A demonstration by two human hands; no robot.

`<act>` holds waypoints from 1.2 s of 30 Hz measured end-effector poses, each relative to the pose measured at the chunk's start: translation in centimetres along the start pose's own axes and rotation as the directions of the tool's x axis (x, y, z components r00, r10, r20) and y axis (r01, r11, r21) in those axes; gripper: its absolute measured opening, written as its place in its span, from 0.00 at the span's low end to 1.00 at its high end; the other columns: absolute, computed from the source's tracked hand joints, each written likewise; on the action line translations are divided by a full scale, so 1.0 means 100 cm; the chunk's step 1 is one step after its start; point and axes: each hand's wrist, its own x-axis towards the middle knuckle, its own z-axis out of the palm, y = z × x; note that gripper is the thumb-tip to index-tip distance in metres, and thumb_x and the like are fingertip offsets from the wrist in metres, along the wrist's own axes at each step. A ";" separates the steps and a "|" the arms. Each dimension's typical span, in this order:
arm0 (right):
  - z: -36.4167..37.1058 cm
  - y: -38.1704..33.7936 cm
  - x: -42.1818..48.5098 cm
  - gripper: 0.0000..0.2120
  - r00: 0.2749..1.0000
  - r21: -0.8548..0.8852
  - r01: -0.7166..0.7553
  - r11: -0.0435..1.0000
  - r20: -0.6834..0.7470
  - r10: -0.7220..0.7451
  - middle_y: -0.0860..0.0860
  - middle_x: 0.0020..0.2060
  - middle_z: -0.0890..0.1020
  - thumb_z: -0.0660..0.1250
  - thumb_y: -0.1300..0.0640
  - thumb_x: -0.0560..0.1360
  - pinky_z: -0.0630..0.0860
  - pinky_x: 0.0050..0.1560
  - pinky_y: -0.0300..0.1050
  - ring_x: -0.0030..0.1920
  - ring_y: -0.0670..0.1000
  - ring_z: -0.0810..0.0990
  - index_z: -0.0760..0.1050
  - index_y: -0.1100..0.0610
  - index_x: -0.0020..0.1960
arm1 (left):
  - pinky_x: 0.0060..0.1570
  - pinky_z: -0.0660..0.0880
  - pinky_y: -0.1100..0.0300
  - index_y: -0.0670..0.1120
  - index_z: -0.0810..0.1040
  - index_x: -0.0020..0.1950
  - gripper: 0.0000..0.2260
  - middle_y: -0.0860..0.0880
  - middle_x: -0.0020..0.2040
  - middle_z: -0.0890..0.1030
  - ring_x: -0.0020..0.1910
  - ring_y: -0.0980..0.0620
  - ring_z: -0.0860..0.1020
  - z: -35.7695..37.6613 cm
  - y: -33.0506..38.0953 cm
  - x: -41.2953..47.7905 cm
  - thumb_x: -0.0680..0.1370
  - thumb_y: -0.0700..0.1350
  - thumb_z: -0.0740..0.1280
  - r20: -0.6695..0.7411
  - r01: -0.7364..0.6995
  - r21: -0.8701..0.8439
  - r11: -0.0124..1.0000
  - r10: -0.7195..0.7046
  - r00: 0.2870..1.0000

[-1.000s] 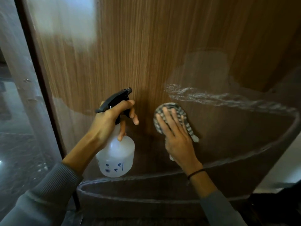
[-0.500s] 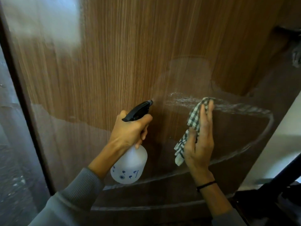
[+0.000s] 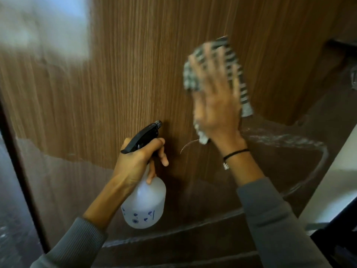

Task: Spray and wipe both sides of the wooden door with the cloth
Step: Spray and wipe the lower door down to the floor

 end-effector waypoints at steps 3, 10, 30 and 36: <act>-0.010 0.038 0.001 0.24 0.966 0.000 -0.236 0.972 -0.108 0.235 0.57 0.80 0.61 0.55 0.55 0.85 0.53 0.78 0.65 0.81 0.59 0.55 0.61 0.55 0.80 | 0.18 0.67 0.59 0.42 0.76 0.34 0.17 0.36 0.35 0.81 0.15 0.49 0.67 0.003 -0.003 0.006 0.81 0.47 0.67 0.009 -0.002 -0.039 0.999 0.003 1.000; 0.009 -0.025 -0.036 0.26 0.934 0.023 -0.350 0.936 -0.061 0.351 0.57 0.81 0.57 0.58 0.53 0.84 0.51 0.78 0.66 0.82 0.59 0.51 0.60 0.54 0.81 | 0.19 0.67 0.61 0.43 0.77 0.33 0.16 0.36 0.34 0.81 0.14 0.49 0.68 -0.004 0.004 0.003 0.74 0.54 0.68 0.194 0.007 -0.034 0.999 -0.001 0.981; 0.006 -0.065 -0.128 0.26 0.924 0.175 -0.376 0.910 0.142 0.355 0.58 0.81 0.55 0.59 0.61 0.83 0.50 0.78 0.67 0.82 0.59 0.46 0.59 0.59 0.80 | 0.21 0.69 0.60 0.40 0.75 0.34 0.16 0.37 0.35 0.82 0.15 0.47 0.67 0.002 0.012 -0.015 0.79 0.48 0.64 0.141 -0.013 0.033 0.999 0.008 0.990; -0.008 -0.026 -0.180 0.34 0.865 0.183 0.213 0.960 0.421 -0.272 0.55 0.80 0.55 0.67 0.64 0.76 0.52 0.80 0.57 0.82 0.57 0.51 0.60 0.56 0.80 | 0.21 0.70 0.61 0.43 0.76 0.33 0.15 0.42 0.32 0.81 0.15 0.49 0.68 0.025 0.009 -0.005 0.78 0.48 0.64 0.176 -0.019 -0.022 1.000 0.023 0.984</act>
